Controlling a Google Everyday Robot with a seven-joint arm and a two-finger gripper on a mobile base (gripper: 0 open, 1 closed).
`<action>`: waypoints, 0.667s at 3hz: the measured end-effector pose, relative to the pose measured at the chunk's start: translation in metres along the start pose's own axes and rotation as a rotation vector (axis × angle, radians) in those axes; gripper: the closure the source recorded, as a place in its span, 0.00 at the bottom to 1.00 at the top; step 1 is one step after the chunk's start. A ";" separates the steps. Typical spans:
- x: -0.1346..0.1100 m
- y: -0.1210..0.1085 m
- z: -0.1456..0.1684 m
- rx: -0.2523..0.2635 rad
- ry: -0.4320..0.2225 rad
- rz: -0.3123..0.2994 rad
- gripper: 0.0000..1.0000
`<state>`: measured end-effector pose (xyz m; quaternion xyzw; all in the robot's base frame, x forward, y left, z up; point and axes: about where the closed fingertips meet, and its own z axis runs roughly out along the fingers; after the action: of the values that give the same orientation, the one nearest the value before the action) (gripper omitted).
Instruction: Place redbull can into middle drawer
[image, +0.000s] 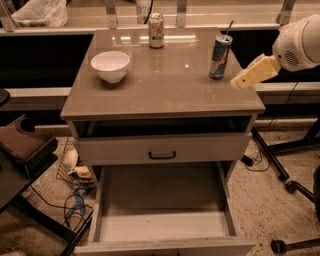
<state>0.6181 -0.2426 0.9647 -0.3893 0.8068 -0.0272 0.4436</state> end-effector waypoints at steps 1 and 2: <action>-0.007 -0.013 0.040 0.008 -0.086 0.064 0.00; -0.011 -0.029 0.076 -0.001 -0.185 0.130 0.00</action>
Offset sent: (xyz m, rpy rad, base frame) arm 0.1239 0.0071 -0.0409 0.3538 -0.1391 -0.0051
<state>0.6948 -0.2326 0.9381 -0.3374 0.7861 0.0382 0.5166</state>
